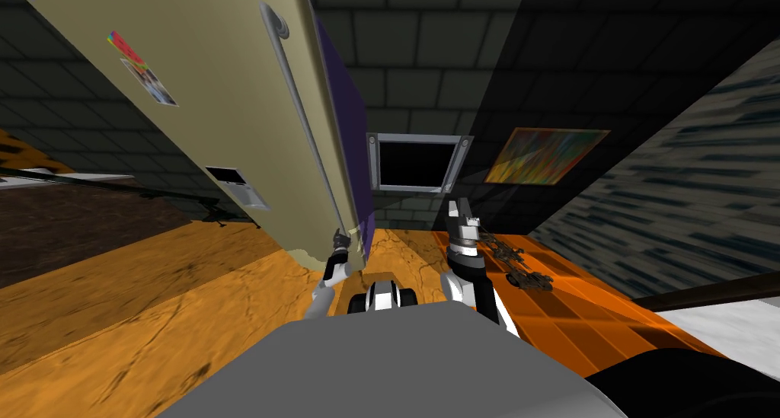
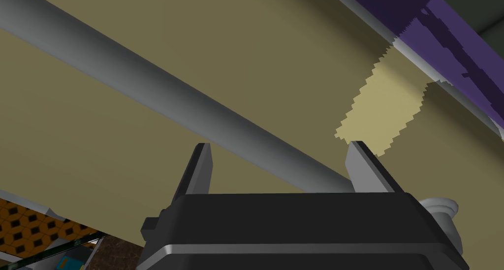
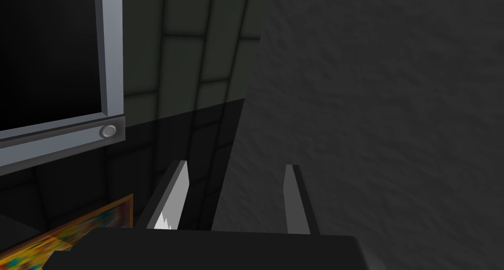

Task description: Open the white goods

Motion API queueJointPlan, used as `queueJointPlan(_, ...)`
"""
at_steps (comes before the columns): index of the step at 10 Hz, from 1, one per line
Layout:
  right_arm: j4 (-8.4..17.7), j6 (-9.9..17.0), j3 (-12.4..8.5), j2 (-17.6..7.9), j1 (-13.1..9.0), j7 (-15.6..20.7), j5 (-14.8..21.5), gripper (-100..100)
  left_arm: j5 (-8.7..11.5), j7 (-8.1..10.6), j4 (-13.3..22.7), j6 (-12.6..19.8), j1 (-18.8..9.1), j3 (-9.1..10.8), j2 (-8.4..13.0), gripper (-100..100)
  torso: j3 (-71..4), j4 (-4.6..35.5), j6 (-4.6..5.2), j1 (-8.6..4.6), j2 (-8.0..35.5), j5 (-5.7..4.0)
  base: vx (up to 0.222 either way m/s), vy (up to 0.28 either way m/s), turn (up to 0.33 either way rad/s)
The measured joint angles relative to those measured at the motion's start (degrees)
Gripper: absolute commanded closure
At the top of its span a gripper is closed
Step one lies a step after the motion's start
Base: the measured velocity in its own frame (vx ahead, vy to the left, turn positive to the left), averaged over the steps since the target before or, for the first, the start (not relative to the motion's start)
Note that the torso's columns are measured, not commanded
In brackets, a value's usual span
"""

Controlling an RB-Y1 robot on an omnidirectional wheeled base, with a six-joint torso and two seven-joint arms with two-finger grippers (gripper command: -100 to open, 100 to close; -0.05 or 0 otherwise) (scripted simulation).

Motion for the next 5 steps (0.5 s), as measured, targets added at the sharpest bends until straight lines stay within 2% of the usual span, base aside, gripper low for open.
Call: queueJointPlan(5,0.0,0.0,0.0,0.0,0.0,0.0,0.0,0,-0.5,0.94,-6.16,0.34,6.18,-1.01,-0.03,100,-0.01,-0.18,-0.05,0.07,-0.05,0.1,0.037,-0.001,-0.02)
